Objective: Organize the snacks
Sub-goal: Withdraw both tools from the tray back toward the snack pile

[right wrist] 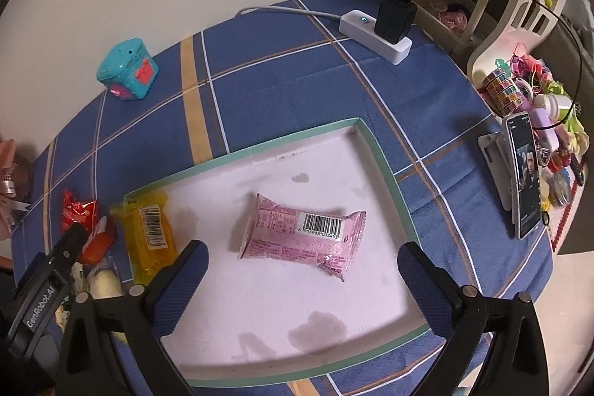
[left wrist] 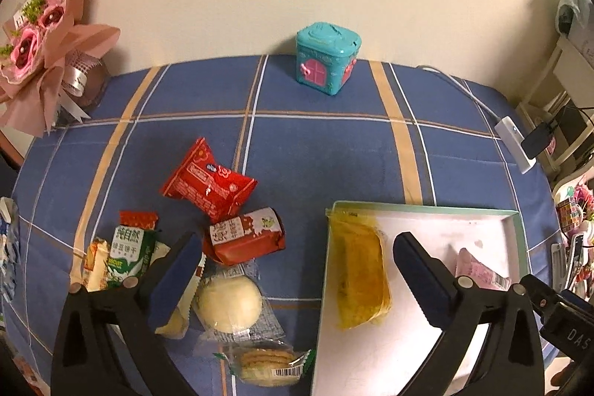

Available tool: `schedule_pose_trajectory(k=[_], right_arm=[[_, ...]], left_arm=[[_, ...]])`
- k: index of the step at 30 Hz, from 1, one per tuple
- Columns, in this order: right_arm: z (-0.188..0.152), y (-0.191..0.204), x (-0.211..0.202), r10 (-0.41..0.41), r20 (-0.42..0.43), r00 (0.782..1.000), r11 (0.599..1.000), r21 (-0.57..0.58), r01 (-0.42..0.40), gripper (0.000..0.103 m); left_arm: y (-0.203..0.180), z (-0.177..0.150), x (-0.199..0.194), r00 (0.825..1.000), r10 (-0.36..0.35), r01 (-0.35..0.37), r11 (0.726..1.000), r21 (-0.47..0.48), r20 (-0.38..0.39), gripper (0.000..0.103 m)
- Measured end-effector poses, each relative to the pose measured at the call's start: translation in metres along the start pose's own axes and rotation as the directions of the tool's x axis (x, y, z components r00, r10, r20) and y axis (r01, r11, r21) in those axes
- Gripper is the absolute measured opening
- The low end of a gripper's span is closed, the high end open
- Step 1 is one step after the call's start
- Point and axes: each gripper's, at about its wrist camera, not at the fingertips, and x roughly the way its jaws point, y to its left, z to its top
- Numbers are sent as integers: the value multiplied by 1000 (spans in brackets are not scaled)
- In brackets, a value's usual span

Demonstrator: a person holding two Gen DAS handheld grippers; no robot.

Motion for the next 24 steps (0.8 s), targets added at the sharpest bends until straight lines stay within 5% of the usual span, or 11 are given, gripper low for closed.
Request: schedule_pose_trajectory(k=[9, 16, 24], right_arm=[[0, 0, -2, -14, -5, 1000, 1000, -6, 14, 103], [-4, 16, -11, -3, 12, 1000, 999, -53, 3, 103], [-16, 55, -19, 21, 16, 1000, 991, -129, -19, 103]], left_arm=[[-2, 0, -2, 1000, -1, 1, 1000, 14, -4, 103], [9, 4, -20, 993, 100, -101, 995, 7, 54, 103], [58, 4, -27, 992, 117, -120, 990, -80, -40, 103]])
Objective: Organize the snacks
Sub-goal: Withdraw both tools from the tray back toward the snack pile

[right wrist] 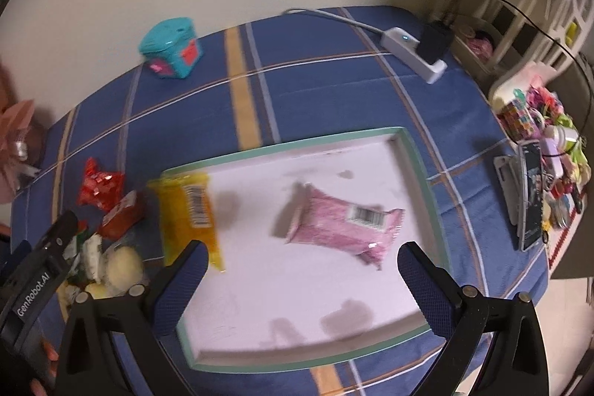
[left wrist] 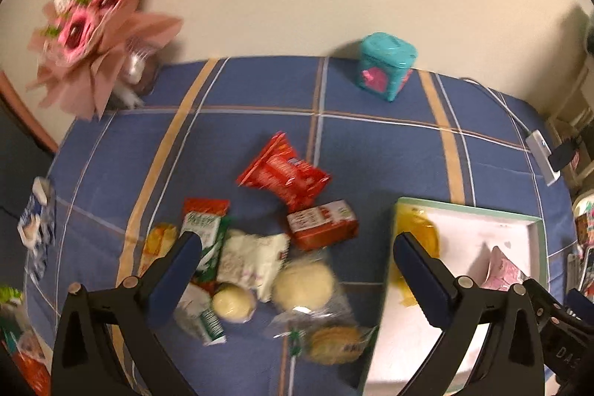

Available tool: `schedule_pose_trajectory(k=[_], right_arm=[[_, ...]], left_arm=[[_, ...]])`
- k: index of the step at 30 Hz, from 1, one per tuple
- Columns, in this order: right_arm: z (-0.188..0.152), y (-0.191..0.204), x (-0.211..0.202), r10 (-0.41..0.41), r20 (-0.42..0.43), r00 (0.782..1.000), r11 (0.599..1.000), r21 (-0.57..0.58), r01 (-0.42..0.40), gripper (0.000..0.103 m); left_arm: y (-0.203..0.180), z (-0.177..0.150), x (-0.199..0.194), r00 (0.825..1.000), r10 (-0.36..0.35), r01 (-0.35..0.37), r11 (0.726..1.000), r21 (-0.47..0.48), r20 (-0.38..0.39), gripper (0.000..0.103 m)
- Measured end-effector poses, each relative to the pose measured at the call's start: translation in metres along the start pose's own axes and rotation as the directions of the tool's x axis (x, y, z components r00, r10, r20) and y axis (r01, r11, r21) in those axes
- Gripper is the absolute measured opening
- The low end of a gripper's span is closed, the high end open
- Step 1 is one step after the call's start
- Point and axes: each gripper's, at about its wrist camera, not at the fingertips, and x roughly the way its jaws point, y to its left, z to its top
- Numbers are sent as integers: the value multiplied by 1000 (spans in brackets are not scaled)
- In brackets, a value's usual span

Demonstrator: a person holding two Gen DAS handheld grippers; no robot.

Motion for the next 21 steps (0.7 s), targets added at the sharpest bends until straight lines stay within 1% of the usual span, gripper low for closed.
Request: schedule_pose_trajectory(k=[5, 9, 12, 17, 21], right_arm=[[-7, 30, -5, 23, 8, 1000, 998, -53, -23, 103], [-14, 54, -7, 44, 1, 999, 995, -91, -43, 103], [-18, 70, -8, 49, 1, 999, 992, -119, -49, 103], [-27, 94, -9, 70, -7, 998, 984, -162, -70, 103], [-34, 113, -10, 89, -14, 996, 976, -199, -90, 103]], left_arm=[[42, -6, -5, 1000, 31, -31, 998, -56, -1, 103], [76, -12, -9, 999, 39, -39, 993, -115, -1, 103], [102, -17, -10, 998, 62, -61, 984, -165, -4, 103], [139, -25, -7, 993, 120, -122, 967, -222, -22, 103], [158, -32, -4, 992, 121, -126, 957, -262, -37, 103]])
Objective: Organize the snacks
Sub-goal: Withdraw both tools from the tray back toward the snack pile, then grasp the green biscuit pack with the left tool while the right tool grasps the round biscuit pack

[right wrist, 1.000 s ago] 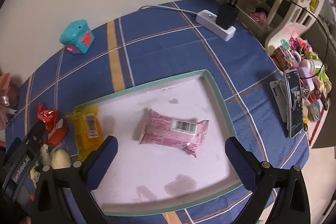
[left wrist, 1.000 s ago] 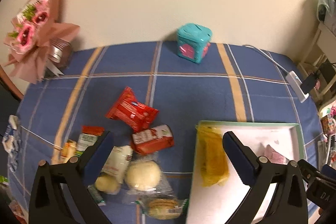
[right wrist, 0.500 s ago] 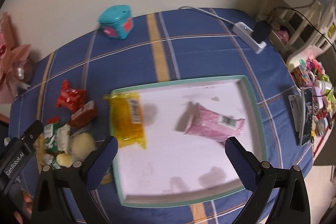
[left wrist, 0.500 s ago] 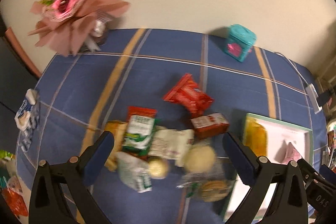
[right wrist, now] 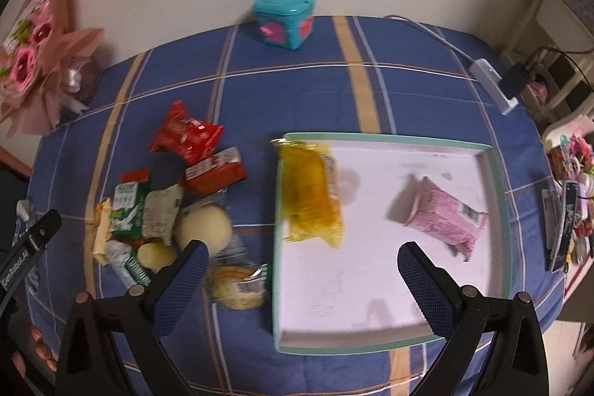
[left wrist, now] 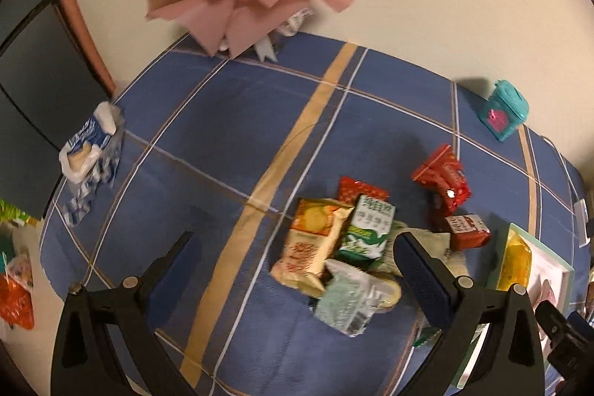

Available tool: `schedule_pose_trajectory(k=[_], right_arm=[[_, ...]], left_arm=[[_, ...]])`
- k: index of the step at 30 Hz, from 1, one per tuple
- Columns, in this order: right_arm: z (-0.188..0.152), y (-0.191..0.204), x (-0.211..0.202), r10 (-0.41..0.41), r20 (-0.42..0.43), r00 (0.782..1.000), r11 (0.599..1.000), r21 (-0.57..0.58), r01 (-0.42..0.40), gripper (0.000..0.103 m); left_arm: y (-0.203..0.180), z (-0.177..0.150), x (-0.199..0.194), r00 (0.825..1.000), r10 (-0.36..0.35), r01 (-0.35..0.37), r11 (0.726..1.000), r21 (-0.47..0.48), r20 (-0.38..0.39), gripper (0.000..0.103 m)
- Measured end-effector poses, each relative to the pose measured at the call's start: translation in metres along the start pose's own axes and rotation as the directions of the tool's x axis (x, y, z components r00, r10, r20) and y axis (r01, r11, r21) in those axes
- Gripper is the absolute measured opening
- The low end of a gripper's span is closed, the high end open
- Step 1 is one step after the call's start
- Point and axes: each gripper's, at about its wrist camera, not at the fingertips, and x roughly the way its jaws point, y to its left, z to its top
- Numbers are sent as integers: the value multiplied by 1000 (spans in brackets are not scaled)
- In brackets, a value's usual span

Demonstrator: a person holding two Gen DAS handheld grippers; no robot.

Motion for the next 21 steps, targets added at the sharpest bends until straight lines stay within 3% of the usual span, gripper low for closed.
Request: schedule_pose_trajectory(k=[7, 13, 21], right_arm=[[-11, 24, 7, 25, -28, 999, 998, -57, -27, 103], [-24, 29, 28, 39, -103, 994, 996, -70, -47, 103], [-40, 39, 57, -4, -179, 984, 994, -113, -16, 103]], left_arm=[[2, -15, 11, 999, -20, 21, 1000, 11, -29, 103], [-10, -30, 18, 999, -35, 37, 997, 65, -28, 103], [-14, -38, 42, 994, -69, 72, 997, 39, -84, 103]])
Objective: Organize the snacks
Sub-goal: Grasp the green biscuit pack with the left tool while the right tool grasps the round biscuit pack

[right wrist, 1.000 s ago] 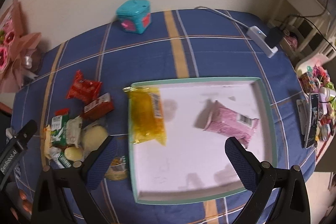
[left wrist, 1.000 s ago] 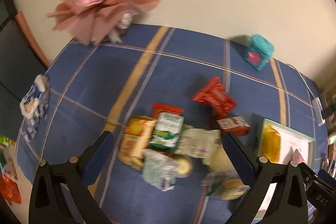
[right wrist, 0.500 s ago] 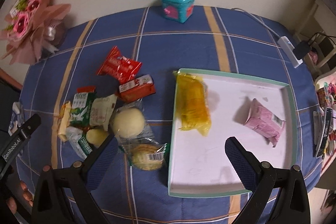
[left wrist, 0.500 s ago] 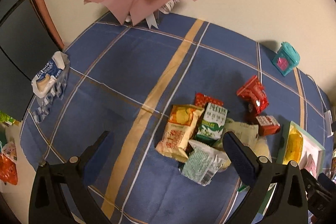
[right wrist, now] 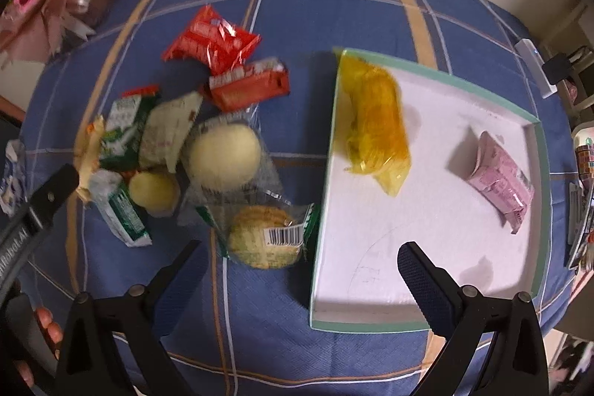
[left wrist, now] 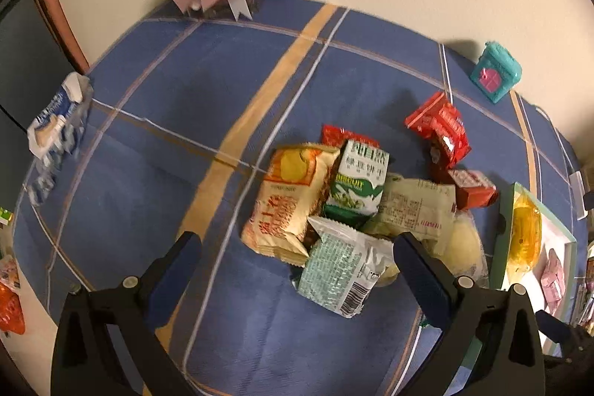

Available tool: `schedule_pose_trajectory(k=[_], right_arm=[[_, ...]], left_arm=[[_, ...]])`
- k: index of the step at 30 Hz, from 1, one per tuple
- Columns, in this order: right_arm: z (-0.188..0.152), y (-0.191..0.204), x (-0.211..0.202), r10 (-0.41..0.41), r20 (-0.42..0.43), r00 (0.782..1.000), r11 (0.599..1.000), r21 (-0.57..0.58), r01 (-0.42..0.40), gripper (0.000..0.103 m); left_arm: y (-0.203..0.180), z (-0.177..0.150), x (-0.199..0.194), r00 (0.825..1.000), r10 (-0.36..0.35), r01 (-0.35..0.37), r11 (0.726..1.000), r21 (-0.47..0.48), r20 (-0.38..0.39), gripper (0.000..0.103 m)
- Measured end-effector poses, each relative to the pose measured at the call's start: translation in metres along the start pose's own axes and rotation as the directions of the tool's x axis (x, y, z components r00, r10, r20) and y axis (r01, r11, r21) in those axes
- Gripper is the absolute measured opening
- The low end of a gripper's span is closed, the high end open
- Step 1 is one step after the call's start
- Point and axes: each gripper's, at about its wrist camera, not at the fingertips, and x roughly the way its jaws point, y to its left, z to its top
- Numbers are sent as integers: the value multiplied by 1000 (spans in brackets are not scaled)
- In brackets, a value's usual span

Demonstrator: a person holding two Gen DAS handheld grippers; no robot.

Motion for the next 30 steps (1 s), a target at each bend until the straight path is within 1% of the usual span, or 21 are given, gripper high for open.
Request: schedule_pose_trajectory(k=[3, 4, 9, 13, 15, 17, 18, 20, 23, 24, 26, 30], right_arm=[[-4, 5, 11, 8, -28, 1000, 1000, -10, -8, 103], [-5, 6, 14, 11, -36, 999, 1000, -13, -12, 103], [-10, 14, 24, 20, -60, 998, 999, -35, -22, 103], [-15, 23, 26, 15, -60, 998, 998, -59, -18, 103], [-18, 26, 27, 16, -60, 998, 998, -60, -20, 103], [-20, 27, 26, 13, -49, 999, 998, -62, -16, 103], [-20, 28, 26, 17, -41, 999, 998, -62, -19, 103], [-21, 30, 25, 32, -32, 999, 998, -57, -34, 101], [-21, 34, 24, 48, -29, 998, 997, -57, -50, 96], [-20, 33, 22, 52, -26, 998, 997, -59, -53, 93], [-15, 36, 20, 59, -17, 998, 996, -62, -60, 89], [-10, 44, 13, 89, -4, 996, 993, -81, -89, 83]], left_arm=[[-4, -2, 10, 999, 4, -4, 1000, 13, -39, 103], [-4, -2, 14, 998, 3, -3, 1000, 6, -68, 103], [-8, -2, 29, 991, -35, 34, 999, -11, -126, 103], [-8, -3, 36, 987, -58, 53, 998, -34, -151, 103], [-7, -4, 37, 986, -75, 69, 997, -44, -152, 103], [-9, -5, 38, 986, -74, 69, 997, -39, -147, 102], [-10, -5, 38, 987, -73, 69, 997, -35, -145, 100], [-12, -5, 39, 986, -79, 75, 997, -30, -146, 87], [-18, -6, 41, 983, -101, 98, 995, -28, -154, 77], [-20, -7, 41, 983, -104, 101, 995, -26, -154, 75], [-23, -7, 41, 981, -120, 118, 993, -20, -152, 65], [-29, -8, 41, 982, -122, 122, 993, -13, -147, 65]])
